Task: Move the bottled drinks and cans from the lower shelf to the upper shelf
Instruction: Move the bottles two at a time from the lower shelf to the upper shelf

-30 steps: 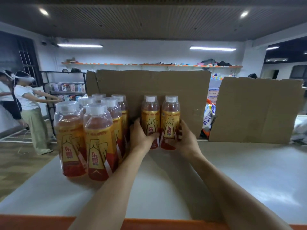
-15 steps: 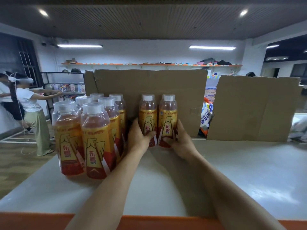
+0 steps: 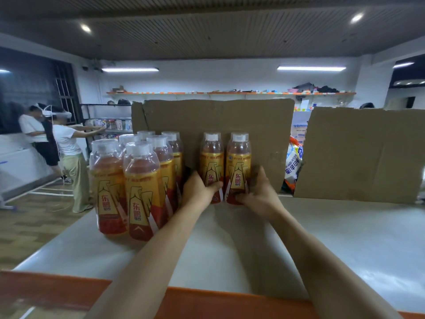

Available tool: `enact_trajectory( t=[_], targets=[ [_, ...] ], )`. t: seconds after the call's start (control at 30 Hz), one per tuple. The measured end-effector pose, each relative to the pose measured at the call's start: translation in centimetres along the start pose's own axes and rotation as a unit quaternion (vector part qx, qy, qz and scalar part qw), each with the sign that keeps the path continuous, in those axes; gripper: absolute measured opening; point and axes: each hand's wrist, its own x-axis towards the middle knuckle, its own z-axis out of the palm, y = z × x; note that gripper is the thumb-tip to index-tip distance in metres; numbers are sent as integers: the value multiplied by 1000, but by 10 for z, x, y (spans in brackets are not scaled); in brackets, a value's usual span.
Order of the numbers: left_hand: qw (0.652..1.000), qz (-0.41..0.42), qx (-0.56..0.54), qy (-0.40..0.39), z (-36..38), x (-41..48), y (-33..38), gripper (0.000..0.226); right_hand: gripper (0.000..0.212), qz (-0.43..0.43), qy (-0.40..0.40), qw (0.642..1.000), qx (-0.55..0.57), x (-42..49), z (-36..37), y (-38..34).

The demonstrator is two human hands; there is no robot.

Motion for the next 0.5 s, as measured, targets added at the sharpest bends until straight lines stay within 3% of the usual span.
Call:
enact_trajectory(
  t=[0.13, 0.23, 0.3, 0.43, 0.5],
  targets=[
    [992, -31, 113, -42, 0, -23, 6, 48, 91, 42, -30, 987, -152, -9, -20, -11],
    [977, 4, 200, -69, 3, -47, 12, 36, 82, 49, -86, 950, -296, -29, -35, -21],
    [962, 36, 257, -82, 5, -62, 15, 40, 72, 25, -97, 928, -360, -43, -41, -24],
    [909, 72, 395, -108, -7, -89, 29, 53, 57, -46, -119, 897, -422, -76, -48, -41],
    [899, 92, 408, -128, -21, -104, 38, 55, 54, -75, -108, 890, -437, -95, -49, -55]
  ],
)
